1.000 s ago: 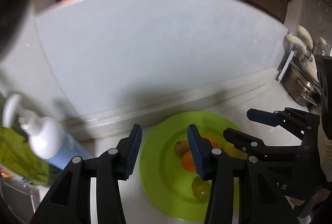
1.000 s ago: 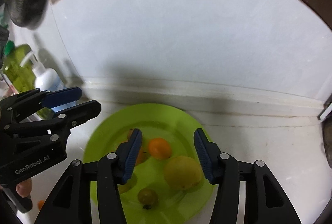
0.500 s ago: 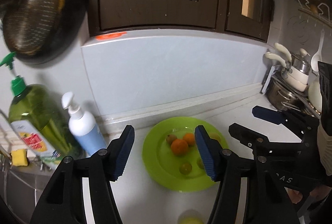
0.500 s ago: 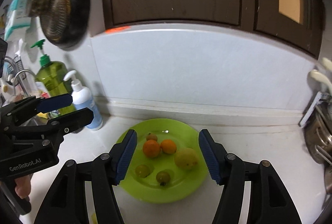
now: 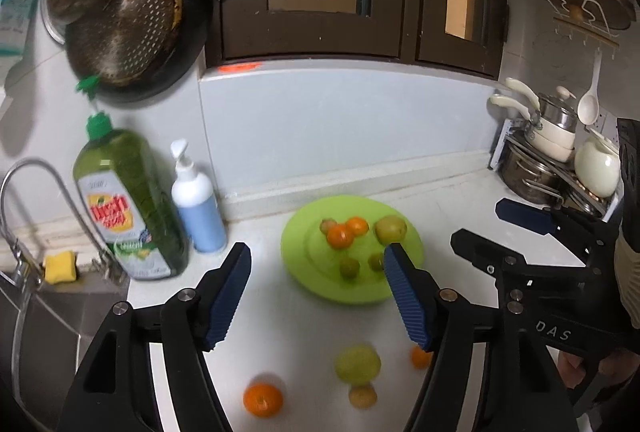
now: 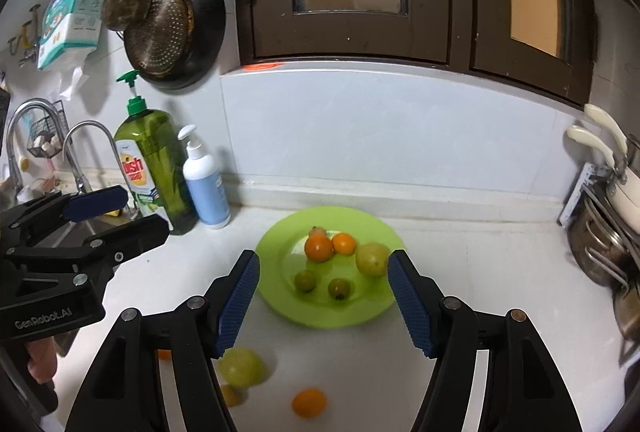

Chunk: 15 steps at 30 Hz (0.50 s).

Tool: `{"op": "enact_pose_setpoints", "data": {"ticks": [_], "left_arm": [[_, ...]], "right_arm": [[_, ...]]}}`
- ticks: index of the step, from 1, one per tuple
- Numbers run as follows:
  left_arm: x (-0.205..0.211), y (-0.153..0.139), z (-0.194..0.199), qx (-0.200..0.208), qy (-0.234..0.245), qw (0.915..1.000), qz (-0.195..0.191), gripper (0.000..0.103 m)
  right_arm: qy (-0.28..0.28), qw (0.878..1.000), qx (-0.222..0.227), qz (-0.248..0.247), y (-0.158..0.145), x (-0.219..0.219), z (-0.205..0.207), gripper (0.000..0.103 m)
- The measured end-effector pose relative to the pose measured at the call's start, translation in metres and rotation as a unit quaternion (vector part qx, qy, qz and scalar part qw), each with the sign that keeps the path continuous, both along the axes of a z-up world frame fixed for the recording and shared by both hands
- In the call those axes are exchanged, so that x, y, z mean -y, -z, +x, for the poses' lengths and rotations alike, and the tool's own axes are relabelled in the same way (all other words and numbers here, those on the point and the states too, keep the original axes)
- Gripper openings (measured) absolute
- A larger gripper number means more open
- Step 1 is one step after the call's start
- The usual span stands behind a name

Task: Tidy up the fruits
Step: 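Withdraw both open grippers from the plate toward the remaining fruits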

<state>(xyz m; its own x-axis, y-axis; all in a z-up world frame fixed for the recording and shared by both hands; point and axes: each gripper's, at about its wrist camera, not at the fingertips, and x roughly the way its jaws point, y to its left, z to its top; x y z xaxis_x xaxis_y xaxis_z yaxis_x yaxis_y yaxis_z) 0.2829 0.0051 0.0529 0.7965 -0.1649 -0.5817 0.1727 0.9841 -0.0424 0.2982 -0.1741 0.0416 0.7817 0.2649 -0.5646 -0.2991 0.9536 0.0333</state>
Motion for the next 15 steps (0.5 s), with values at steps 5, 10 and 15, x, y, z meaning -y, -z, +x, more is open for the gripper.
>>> {"op": "enact_pose_setpoints", "data": {"ticks": [5, 10, 15], "left_arm": [[-0.003, 0.013, -0.027, -0.007, 0.004, 1.0, 0.004, 0.071], [-0.008, 0.029, -0.049, -0.019, 0.011, 0.9997, 0.009, 0.071], [-0.007, 0.046, -0.066, -0.038, 0.027, 0.9989, 0.009, 0.071]], "right_arm": [[0.011, 1.0, 0.004, -0.006, 0.01, -0.003, -0.027, 0.069], [0.024, 0.999, -0.002, -0.026, 0.024, -0.01, -0.051, 0.077], [0.027, 0.999, -0.042, -0.022, 0.042, -0.011, -0.067, 0.077]]}}
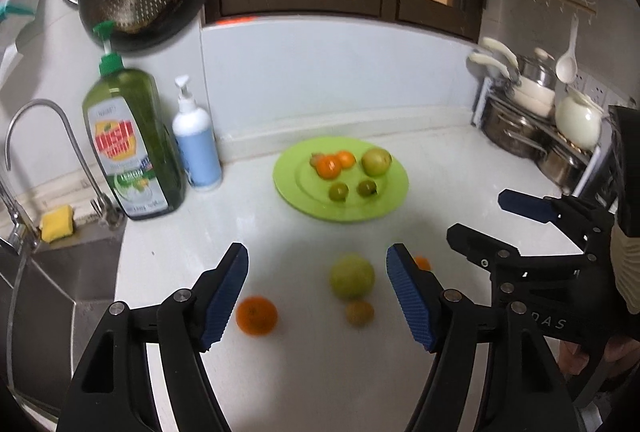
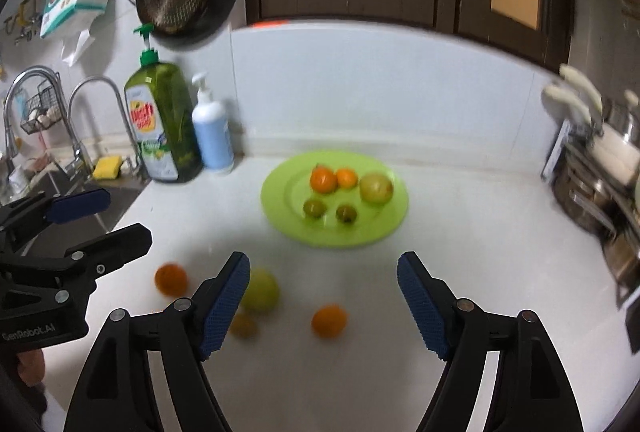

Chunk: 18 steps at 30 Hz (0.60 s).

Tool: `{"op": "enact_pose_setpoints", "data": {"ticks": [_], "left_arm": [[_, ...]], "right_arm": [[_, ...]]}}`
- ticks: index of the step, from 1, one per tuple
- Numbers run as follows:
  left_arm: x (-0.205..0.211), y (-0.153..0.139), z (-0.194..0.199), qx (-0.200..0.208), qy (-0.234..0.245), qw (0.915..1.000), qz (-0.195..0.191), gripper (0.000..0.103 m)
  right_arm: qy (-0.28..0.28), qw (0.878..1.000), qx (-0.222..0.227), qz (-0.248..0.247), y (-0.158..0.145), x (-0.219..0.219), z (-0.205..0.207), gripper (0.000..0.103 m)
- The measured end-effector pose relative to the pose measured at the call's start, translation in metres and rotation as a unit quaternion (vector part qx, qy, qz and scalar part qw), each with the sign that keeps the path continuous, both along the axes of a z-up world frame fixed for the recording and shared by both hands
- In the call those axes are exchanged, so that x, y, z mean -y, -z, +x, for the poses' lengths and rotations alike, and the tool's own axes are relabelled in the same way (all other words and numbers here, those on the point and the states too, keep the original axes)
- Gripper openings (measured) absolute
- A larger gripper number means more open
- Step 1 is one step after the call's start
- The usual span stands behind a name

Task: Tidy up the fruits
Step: 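Withdraw both open grippers from the plate toward the remaining fruits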

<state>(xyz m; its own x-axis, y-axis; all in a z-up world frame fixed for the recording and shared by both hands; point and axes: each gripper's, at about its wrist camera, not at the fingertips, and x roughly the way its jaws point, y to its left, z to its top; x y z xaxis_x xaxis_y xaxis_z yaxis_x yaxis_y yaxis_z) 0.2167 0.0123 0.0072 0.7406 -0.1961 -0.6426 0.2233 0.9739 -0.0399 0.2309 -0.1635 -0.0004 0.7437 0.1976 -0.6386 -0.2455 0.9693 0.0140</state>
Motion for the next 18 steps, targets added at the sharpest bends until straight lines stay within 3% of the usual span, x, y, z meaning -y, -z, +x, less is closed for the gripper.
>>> {"op": "enact_pose_setpoints", "data": {"ticks": [10, 15, 18], "left_arm": [[0.015, 0.042, -0.008, -0.034, -0.002, 0.9992, 0.019, 0.07], [0.022, 0.063, -0.001, -0.053, 0.005, 0.9985, 0.014, 0.069], [0.028, 0.076, 0.003, -0.061, 0.006, 0.9981, 0.009, 0.062]], "right_arm": [[0.02, 0.998, -0.063, -0.005, 0.042, 0.011, -0.005, 0.077], [-0.003, 0.997, -0.077, -0.024, 0.063, 0.016, 0.004, 0.077], [-0.023, 0.995, -0.094, -0.022, 0.075, 0.017, 0.012, 0.077]]}}
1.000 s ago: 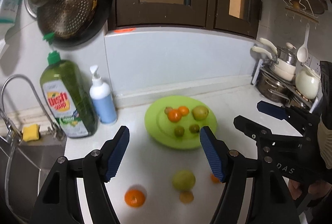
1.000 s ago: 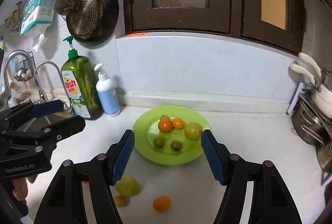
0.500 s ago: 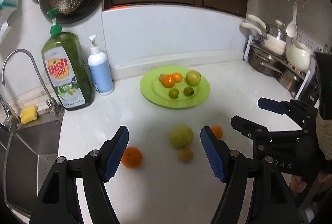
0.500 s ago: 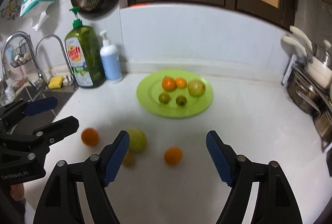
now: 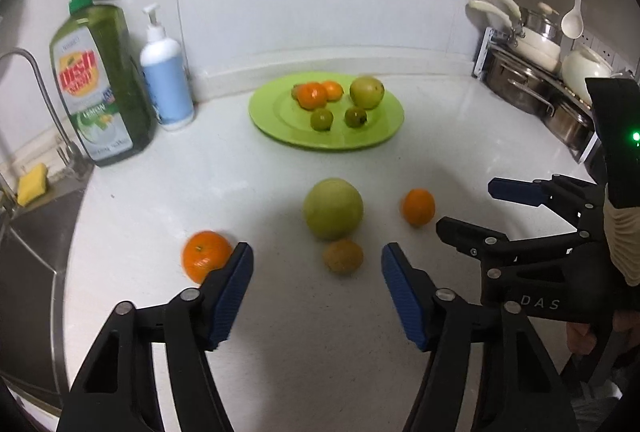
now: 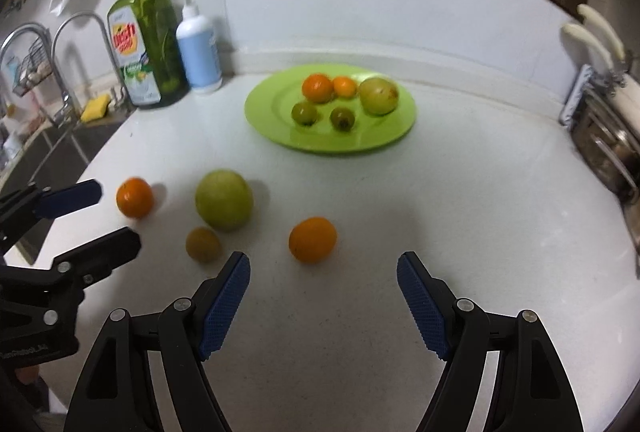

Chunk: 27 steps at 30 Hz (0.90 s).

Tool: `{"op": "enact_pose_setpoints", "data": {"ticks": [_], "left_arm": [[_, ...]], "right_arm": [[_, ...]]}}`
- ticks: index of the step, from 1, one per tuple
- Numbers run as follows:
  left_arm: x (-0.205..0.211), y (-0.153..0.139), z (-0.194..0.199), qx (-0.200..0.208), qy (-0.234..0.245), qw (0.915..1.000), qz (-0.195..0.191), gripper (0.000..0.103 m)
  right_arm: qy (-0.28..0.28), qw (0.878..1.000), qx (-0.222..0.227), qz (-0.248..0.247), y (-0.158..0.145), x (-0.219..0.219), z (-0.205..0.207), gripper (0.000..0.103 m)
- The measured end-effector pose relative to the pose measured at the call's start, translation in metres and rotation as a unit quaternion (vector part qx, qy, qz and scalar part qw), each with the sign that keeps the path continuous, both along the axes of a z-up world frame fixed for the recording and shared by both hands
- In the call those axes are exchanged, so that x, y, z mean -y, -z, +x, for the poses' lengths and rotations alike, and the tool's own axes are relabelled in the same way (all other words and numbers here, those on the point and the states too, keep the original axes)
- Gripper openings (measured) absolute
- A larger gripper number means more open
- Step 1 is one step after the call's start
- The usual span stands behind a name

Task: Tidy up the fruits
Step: 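Withdraw both open grippers from the plate toward the remaining fruits, then grasp an orange with the right gripper while the left gripper grasps a brown kiwi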

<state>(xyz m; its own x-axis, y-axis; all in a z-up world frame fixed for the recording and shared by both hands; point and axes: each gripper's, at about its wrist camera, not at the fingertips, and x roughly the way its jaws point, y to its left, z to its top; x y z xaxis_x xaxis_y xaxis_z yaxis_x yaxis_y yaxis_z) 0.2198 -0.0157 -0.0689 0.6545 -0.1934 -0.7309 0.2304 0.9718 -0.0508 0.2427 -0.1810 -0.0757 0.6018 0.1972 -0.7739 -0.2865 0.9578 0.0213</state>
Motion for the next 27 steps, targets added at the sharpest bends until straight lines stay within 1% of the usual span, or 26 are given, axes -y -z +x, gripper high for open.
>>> {"op": "enact_pose_setpoints", "data": {"ticks": [4, 6, 8, 10, 11, 13, 18, 21, 23, 24, 27], "left_arm": [[0.008, 0.02, 0.008, -0.02, 0.007, 0.9997, -0.009, 0.06], [0.011, 0.028, 0.014, -0.033, 0.001, 0.9994, -0.009, 0.057], [0.013, 0.036, 0.019, -0.043, -0.002, 0.999, -0.007, 0.051], [0.015, 0.042, 0.024, -0.05, -0.007, 0.9987, -0.007, 0.049], [0.016, 0.044, 0.026, -0.054, -0.008, 0.9985, -0.007, 0.045], [0.018, 0.046, 0.029, -0.057, -0.01, 0.9983, -0.011, 0.043], [0.022, 0.048, 0.035, -0.057, -0.015, 0.9982, -0.014, 0.042], [0.024, 0.049, 0.038, -0.059, -0.017, 0.998, -0.016, 0.038], [0.025, 0.05, 0.039, -0.06, -0.019, 0.9979, -0.016, 0.032], [0.025, 0.05, 0.039, -0.06, -0.018, 0.9979, -0.016, 0.03], [0.027, 0.05, 0.039, -0.06, -0.019, 0.9979, -0.015, 0.03]], "right_arm": [[-0.02, 1.0, -0.012, -0.004, 0.013, 0.001, 0.008, 0.076], [-0.027, 1.0, -0.015, -0.004, 0.017, 0.002, 0.012, 0.076], [-0.031, 0.999, -0.019, -0.001, 0.02, 0.003, 0.017, 0.076], [-0.033, 0.999, -0.024, 0.003, 0.023, 0.004, 0.021, 0.072], [-0.036, 0.999, -0.027, 0.004, 0.025, 0.004, 0.024, 0.071], [-0.04, 0.999, -0.031, 0.009, 0.027, 0.004, 0.029, 0.068], [-0.055, 0.998, -0.031, 0.015, 0.03, 0.001, 0.037, 0.064], [-0.061, 0.997, -0.039, 0.021, 0.033, -0.002, 0.044, 0.059], [-0.066, 0.997, -0.042, 0.019, 0.035, -0.003, 0.046, 0.057], [-0.068, 0.997, -0.043, 0.017, 0.036, -0.004, 0.046, 0.054], [-0.073, 0.996, -0.047, 0.017, 0.037, -0.005, 0.048, 0.049]]}}
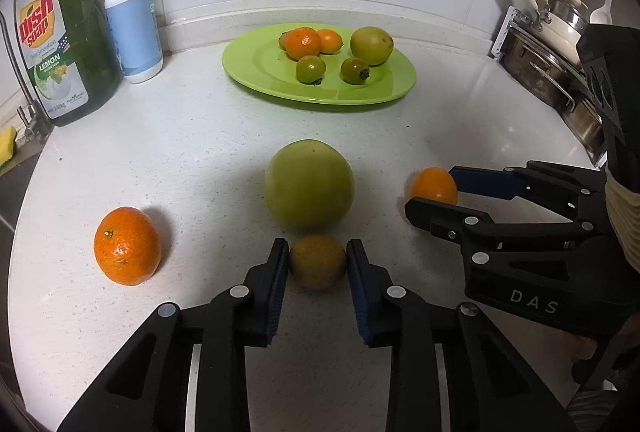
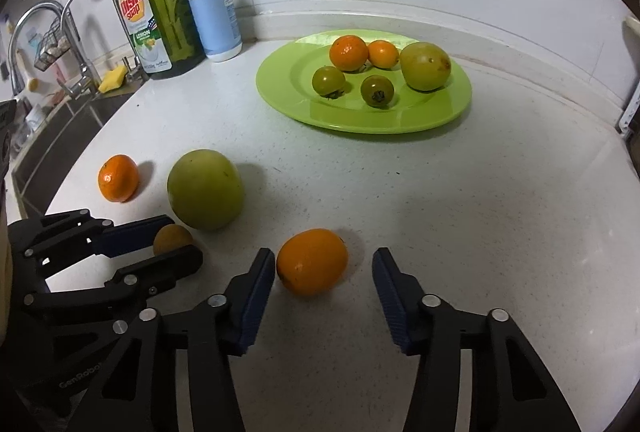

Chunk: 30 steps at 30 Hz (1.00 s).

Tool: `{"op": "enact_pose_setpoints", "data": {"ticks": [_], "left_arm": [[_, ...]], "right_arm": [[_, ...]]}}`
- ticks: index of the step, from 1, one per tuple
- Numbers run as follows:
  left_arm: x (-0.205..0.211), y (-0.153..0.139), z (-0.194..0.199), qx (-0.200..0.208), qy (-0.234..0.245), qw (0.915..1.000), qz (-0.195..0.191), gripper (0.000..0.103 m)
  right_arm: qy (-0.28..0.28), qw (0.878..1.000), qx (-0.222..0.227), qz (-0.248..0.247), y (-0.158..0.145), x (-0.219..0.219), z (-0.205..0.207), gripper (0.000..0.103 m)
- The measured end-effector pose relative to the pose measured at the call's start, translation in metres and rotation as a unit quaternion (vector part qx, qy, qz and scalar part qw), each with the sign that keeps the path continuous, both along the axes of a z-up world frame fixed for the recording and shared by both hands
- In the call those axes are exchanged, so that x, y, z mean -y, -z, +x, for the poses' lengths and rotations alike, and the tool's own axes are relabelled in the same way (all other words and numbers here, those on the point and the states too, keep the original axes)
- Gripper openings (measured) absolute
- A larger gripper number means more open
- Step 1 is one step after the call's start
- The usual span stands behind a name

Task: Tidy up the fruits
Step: 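Grasp an orange with the right gripper while the left gripper grasps a brown kiwi, then carry the orange and kiwi over the green plate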

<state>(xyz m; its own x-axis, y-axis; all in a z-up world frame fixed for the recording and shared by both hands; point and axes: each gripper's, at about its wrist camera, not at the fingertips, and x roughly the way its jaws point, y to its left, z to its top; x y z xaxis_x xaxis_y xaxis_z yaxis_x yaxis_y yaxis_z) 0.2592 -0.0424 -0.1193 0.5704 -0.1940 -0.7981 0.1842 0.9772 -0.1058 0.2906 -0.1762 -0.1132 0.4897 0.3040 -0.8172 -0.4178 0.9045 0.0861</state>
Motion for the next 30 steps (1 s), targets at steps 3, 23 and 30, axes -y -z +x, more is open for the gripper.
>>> {"op": "enact_pose_setpoints", "data": {"ticks": [3, 23, 30], "left_arm": [[0.002, 0.0, -0.001, 0.0, 0.004, 1.0, 0.0, 0.03], [0.003, -0.034, -0.016, 0.039, 0.02, 0.999, -0.011, 0.03], [0.001, -0.057, -0.018, 0.062, 0.028, 0.9976, -0.014, 0.03]], "right_arm": [[-0.002, 1.0, -0.007, 0.004, 0.002, 0.0, 0.002, 0.041], [0.007, 1.0, 0.011, 0.014, -0.024, 0.005, -0.02, 0.036], [0.021, 0.999, 0.031, 0.024, -0.048, 0.008, -0.028, 0.036]]}}
